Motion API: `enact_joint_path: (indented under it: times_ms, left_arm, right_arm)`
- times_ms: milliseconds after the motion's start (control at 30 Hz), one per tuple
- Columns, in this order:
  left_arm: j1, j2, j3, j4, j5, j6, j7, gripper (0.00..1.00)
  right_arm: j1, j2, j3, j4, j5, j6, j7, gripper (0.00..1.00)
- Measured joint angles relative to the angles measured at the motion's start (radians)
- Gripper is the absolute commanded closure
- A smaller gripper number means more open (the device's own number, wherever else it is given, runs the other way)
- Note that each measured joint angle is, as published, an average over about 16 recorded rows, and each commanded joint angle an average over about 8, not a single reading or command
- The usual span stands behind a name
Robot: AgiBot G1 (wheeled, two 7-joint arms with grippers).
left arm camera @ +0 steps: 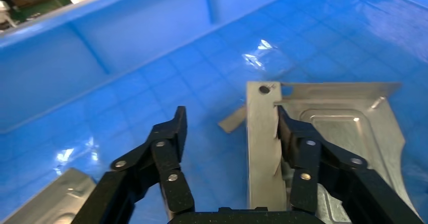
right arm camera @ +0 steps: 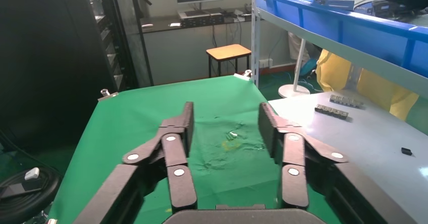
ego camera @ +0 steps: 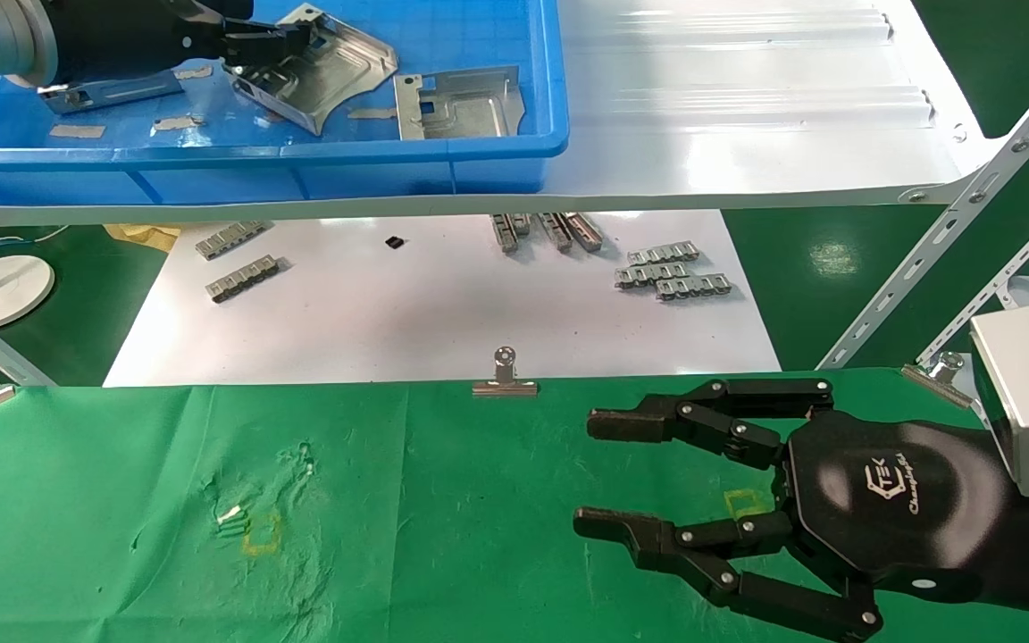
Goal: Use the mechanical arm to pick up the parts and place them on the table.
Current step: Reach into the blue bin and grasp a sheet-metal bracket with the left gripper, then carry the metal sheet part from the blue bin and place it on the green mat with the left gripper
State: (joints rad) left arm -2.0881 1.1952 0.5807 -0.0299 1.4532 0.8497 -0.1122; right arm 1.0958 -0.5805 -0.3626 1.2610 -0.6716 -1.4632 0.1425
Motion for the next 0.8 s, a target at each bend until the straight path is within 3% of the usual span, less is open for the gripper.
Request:
enact_joint_path:
  times_ms: [500, 800]
  left_arm:
    - [0.000, -0.016, -0.017, 0.012, -0.024, 0.007, 0.030, 1.00]
    - [-0.015, -0.068, -0.052, -0.023, -0.076, 0.125, 0.087, 1.00]
  right_arm:
    - [0.000, 0.000, 0.000, 0.000, 0.000, 0.000, 0.000, 0.00]
    - [0.000, 0.000, 0.000, 0.000, 0.000, 0.000, 0.000, 0.00]
